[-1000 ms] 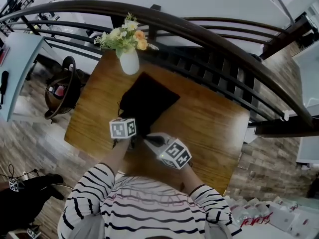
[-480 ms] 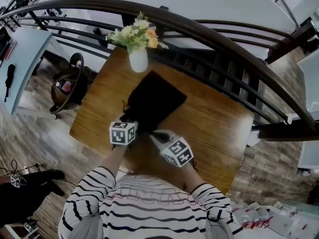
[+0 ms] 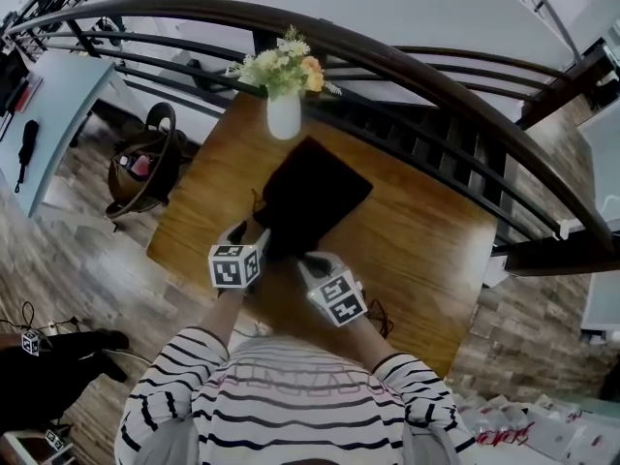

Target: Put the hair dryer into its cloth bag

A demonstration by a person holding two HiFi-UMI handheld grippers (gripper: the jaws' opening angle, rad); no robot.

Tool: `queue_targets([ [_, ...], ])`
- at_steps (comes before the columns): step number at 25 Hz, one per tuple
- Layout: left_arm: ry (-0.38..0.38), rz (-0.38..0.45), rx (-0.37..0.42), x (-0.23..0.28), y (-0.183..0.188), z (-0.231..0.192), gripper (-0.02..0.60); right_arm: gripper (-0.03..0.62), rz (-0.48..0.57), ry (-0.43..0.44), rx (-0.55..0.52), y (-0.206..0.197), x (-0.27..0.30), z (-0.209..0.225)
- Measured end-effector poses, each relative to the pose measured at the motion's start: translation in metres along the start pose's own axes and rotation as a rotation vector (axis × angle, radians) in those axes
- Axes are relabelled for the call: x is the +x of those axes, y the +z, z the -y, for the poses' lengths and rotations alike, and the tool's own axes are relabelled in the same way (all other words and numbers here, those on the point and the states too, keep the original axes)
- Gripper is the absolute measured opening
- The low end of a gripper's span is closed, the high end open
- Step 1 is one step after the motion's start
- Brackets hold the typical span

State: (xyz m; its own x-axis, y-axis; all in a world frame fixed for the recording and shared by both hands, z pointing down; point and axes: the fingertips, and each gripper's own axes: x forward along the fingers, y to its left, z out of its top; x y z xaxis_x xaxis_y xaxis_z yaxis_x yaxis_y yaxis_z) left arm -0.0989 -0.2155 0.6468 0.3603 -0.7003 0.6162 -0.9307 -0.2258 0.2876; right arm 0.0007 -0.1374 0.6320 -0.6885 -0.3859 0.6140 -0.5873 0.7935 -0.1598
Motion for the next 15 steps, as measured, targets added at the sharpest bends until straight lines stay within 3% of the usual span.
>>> queue_targets([
  [10,0.004,0.001,-0.024,-0.043,-0.026,-0.022,0.261,0.145,-0.108,-0.067,-0.097,-0.012,0.019,-0.035],
  [15,-0.007,-0.011,-0.02,-0.062,-0.038,-0.026,0.261,0.207,-0.147,-0.114,-0.077,-0.02,0.022,-0.045],
])
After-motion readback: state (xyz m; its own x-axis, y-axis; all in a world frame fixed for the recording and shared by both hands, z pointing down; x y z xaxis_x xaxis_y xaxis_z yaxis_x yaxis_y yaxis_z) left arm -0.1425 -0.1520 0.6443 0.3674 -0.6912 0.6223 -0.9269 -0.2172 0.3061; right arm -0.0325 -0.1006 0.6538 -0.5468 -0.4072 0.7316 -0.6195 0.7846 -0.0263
